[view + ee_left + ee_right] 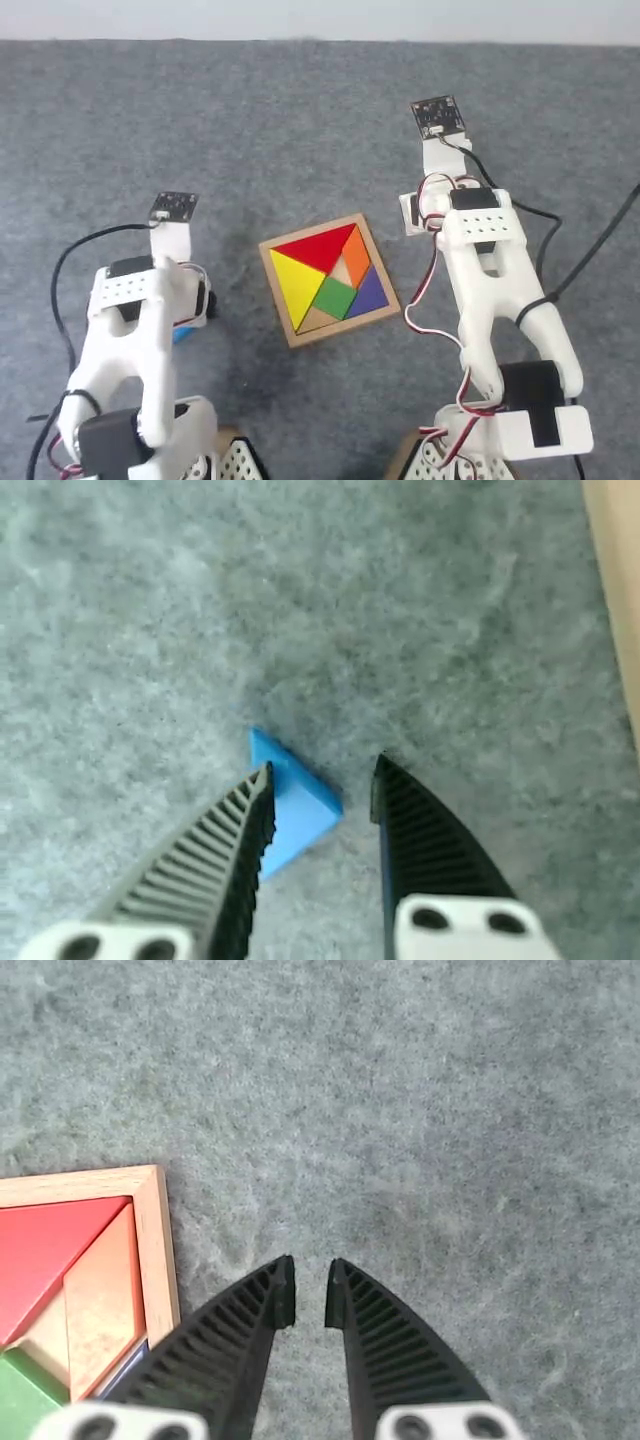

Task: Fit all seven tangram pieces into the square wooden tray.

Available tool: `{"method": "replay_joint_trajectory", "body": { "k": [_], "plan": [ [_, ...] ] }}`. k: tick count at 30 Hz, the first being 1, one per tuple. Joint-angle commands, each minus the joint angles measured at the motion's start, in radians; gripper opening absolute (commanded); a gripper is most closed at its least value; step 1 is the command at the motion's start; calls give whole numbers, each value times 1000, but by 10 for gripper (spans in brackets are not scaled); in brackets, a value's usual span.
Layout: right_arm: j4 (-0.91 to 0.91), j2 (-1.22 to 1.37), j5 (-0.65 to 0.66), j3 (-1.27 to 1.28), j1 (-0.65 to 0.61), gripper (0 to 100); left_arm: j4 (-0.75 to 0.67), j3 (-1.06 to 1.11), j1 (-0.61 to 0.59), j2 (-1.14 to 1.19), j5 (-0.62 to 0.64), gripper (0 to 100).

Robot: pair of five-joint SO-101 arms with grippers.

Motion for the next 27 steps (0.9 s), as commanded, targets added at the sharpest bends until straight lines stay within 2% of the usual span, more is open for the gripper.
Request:
{"method": "replay_joint_trajectory", "body": {
  "k": [1,10,15,27],
  "plan": [
    [-10,-61,14,-26,-8,65,28,-7,-54,26,-31,152],
    [-10,-61,14,-26,-8,65,28,-7,-57,28,-55,150],
    [-10,-61,14,-26,-8,65,23,-5,-63,20,-57,87],
    [-10,-61,14,-26,-8,65,23,19,-89,-25,-57,13]
  ]
}}
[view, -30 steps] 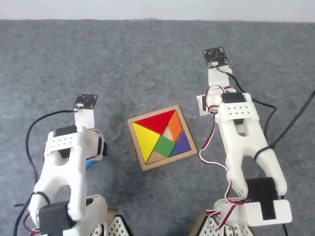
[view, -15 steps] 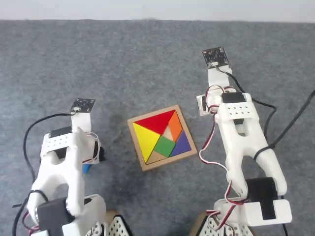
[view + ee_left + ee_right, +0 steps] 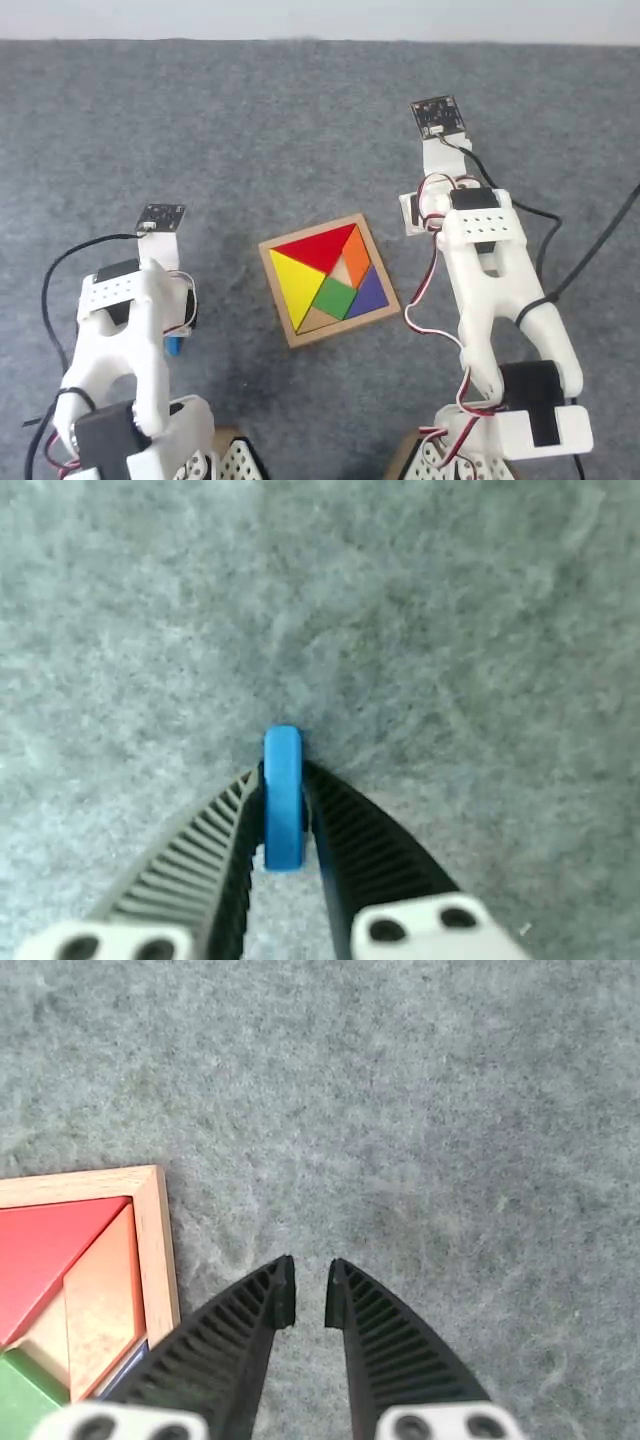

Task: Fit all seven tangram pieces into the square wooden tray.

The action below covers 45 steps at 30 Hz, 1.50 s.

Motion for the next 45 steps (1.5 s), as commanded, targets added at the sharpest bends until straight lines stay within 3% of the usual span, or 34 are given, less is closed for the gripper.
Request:
{"method": "replay_joint_trajectory", "body": {
  "k": [1,5,10,14,16,22,27,36,45],
  "plan": [
    [-10,-61,14,-26,-8,65,-2,25,-3,-81,-14,13],
    [-10,-61,14,-26,-8,65,6,97,3,-269,-11,12],
    [-10,-64,14,-26,-5,65,63,165,100,-566,-5,12],
    [-7,-70,14,-28,-2,65,101,134,255,-701,15,12],
    [-5,-70,14,-28,-2,65,101,85,350,-694,92,12],
    [-1,-71,6,-31,13,62,89,-131,647,-480,315,12],
    [1,-73,-41,-51,68,62,-26,-306,792,-150,471,12],
    [-2,-71,-94,-57,113,64,-256,-522,901,307,606,12],
    [-8,-68,-94,-55,111,63,-278,-596,893,433,649,15]
  ]
}}
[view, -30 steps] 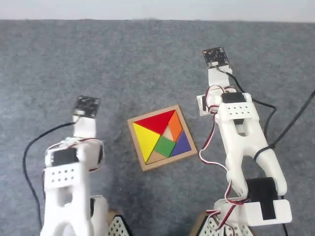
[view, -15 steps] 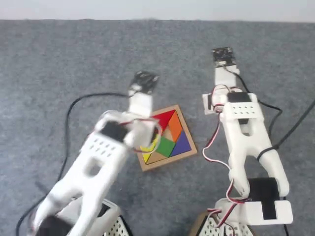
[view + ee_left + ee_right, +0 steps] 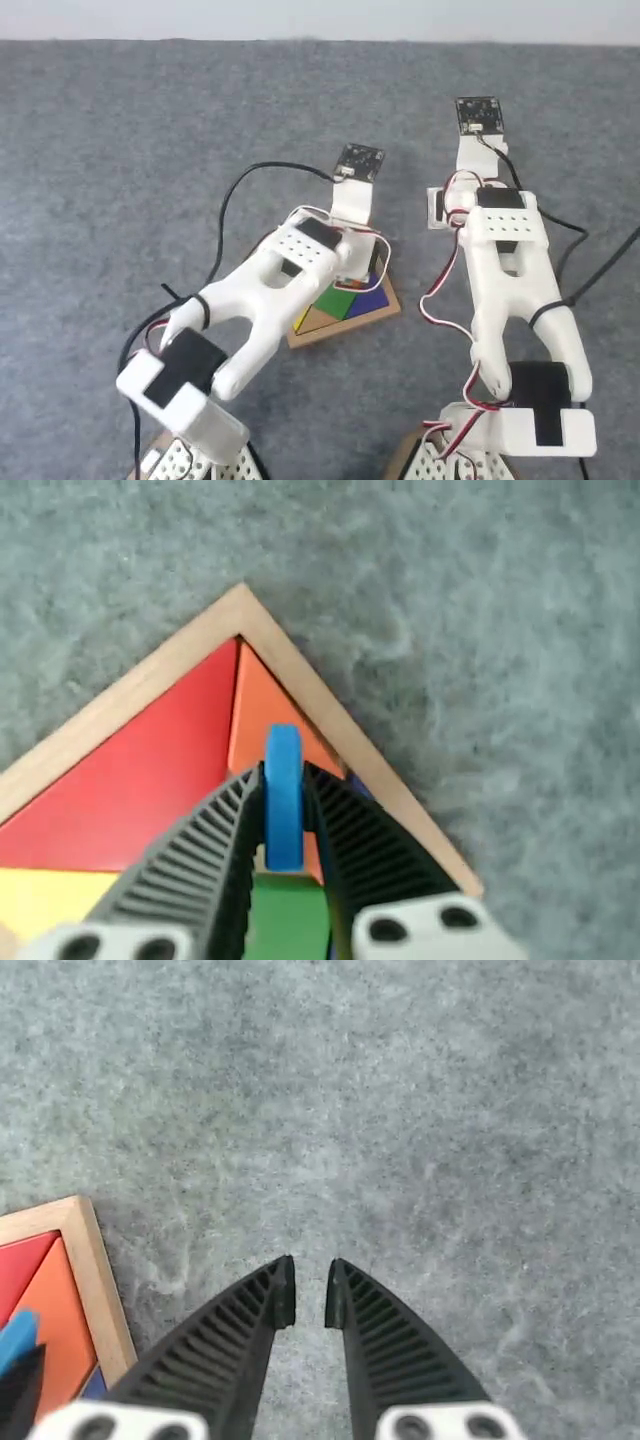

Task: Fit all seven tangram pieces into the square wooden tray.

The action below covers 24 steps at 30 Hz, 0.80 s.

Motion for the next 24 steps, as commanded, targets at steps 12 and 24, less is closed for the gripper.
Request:
{"method": "replay_joint_trajectory", "body": {
  "k": [12,24],
  "plan": [
    [-5,-71,-3,-55,5,62,52,-147,-25,84,29,38],
    [-2,-71,-3,-55,4,62,219,-239,-26,138,21,134]
  ]
}}
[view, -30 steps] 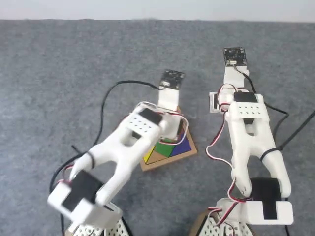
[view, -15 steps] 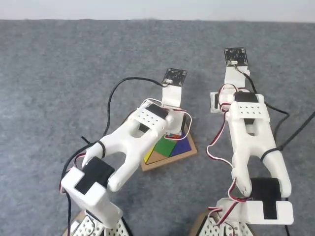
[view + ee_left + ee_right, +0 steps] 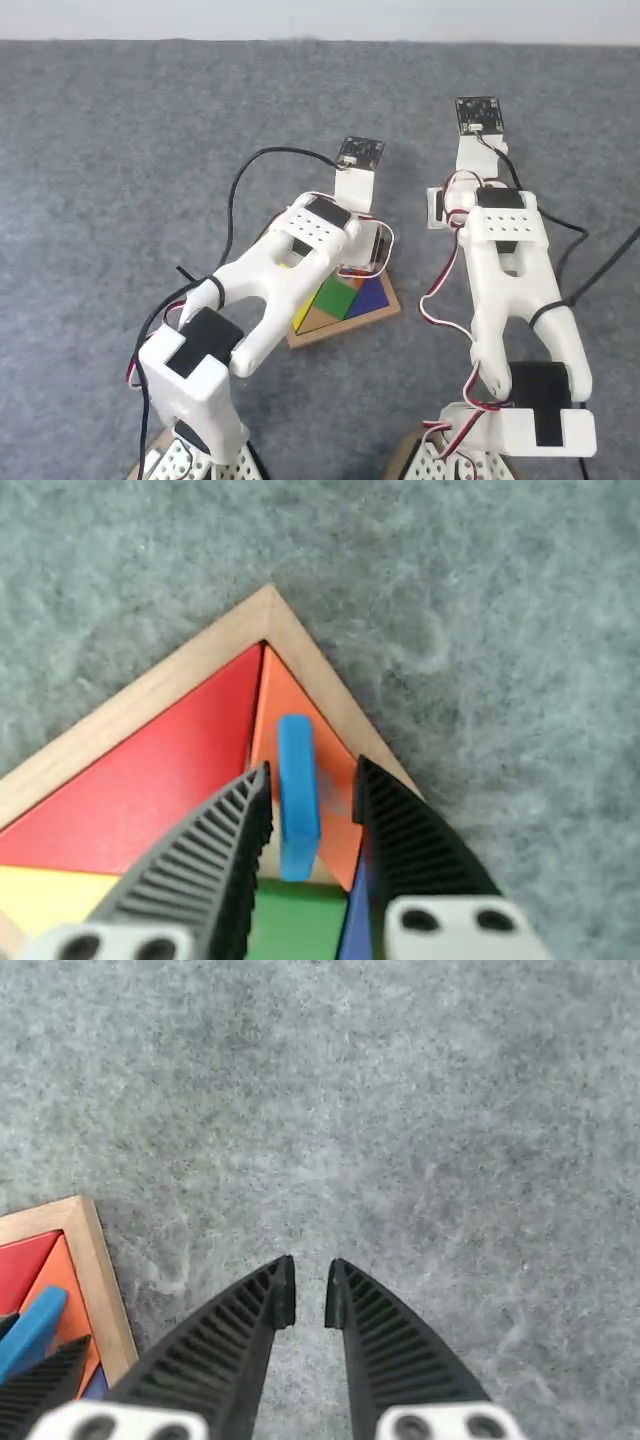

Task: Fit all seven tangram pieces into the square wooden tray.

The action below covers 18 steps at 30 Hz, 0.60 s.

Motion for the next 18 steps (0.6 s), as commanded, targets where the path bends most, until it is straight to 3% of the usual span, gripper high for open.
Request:
{"method": "replay_joint_trajectory", "body": {
  "k": [1,10,18],
  "plan": [
    [-2,-71,-3,-55,4,62,44,-39,-6,-14,-17,134],
    [-2,-71,-3,-55,4,62,100,-96,-95,-14,-87,134],
    [1,-70,-2,-54,-19,62,153,-117,-98,-35,-140,133]
  ]
}}
